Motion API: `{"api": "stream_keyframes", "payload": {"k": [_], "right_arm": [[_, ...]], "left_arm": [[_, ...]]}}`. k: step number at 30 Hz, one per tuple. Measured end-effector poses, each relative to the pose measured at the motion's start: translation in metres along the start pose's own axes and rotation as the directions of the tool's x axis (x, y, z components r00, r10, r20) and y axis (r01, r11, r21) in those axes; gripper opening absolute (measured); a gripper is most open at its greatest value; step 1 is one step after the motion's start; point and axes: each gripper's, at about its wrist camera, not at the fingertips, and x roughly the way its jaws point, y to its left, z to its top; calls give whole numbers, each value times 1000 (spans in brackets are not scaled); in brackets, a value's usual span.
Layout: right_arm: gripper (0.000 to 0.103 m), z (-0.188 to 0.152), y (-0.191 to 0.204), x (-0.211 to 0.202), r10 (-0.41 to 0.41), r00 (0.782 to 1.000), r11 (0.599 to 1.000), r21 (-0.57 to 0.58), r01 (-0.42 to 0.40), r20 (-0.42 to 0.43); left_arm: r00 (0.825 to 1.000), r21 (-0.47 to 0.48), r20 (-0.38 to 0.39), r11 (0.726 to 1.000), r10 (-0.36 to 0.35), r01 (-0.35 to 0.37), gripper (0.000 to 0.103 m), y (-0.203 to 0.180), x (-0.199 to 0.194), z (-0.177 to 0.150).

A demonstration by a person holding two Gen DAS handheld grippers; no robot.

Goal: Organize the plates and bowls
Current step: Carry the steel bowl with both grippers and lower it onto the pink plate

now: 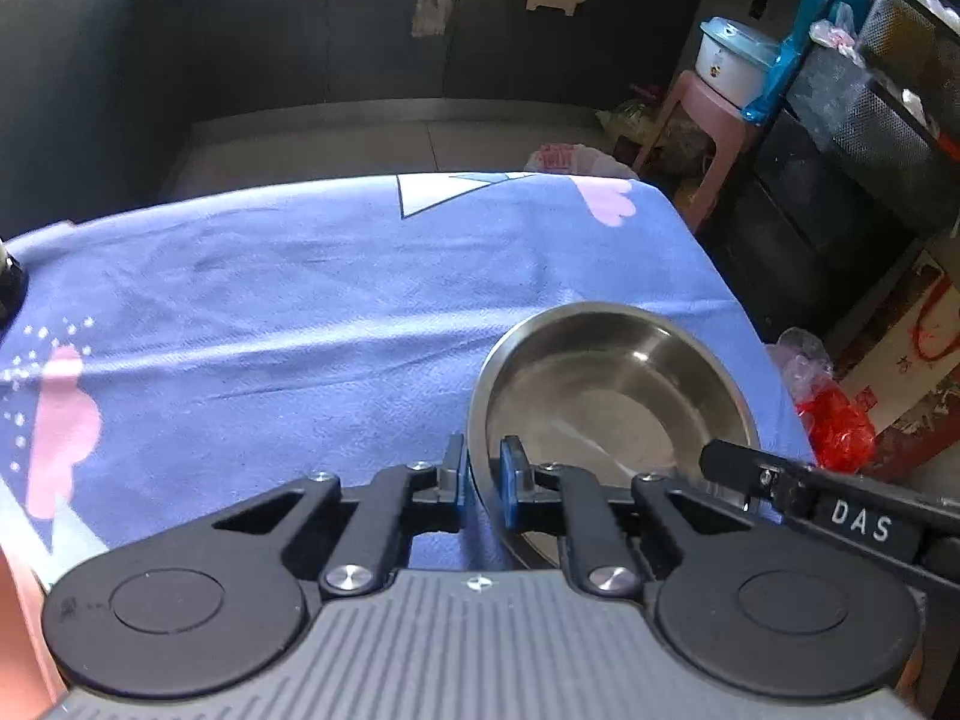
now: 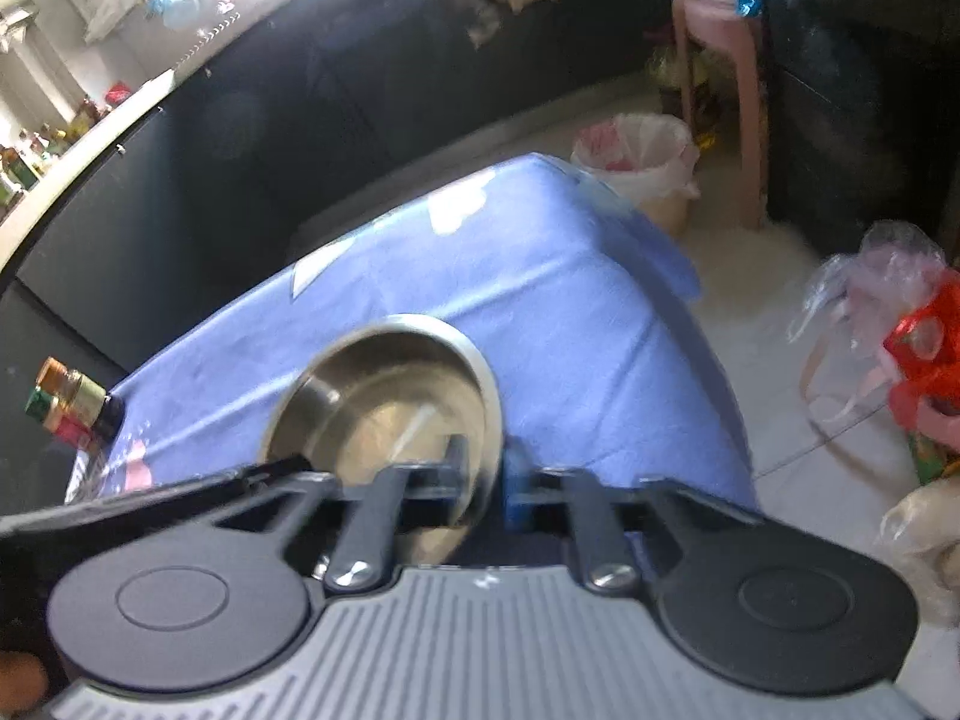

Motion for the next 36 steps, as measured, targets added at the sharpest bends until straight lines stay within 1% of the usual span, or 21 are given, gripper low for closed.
{"api": "stream_keyframes", "payload": {"k": [3, 7, 15, 19, 23, 27, 30, 33, 36], "right_arm": [[38, -2, 1, -17, 27, 999, 1000, 3, -27, 20], [38, -5, 16, -42, 55, 998, 998, -35, -54, 40], [38, -25, 63, -94, 131, 989, 984, -128, -120, 74], [39, -39, 96, -110, 176, 982, 969, -188, -160, 70], [39, -54, 124, -115, 222, 974, 951, -230, -206, 46], [39, -65, 150, -111, 258, 966, 934, -256, -248, 6], [39, -71, 168, -101, 263, 964, 926, -275, -260, -25], [40, -79, 183, -91, 258, 965, 920, -291, -262, -54], [40, -83, 197, -82, 249, 965, 915, -307, -262, -81]], "left_arm": [[1000, 3, 1, 1000, -13, 13, 11, 1, -14, -1], [1000, -6, -11, 1000, -8, 8, 12, 4, -42, -3], [996, -12, 87, 1000, 23, -22, 12, 24, -126, -27], [987, -18, 147, 997, 72, -70, 12, 42, -170, -43], [976, -36, 184, 993, 115, -110, 12, 68, -204, -60], [968, -55, 197, 987, 158, -150, 12, 92, -224, -77], [963, -72, 203, 984, 175, -164, 13, 109, -233, -88], [960, -93, 201, 980, 194, -178, 13, 124, -234, -97], [962, -119, 191, 977, 195, -175, 13, 143, -230, -104]]}}
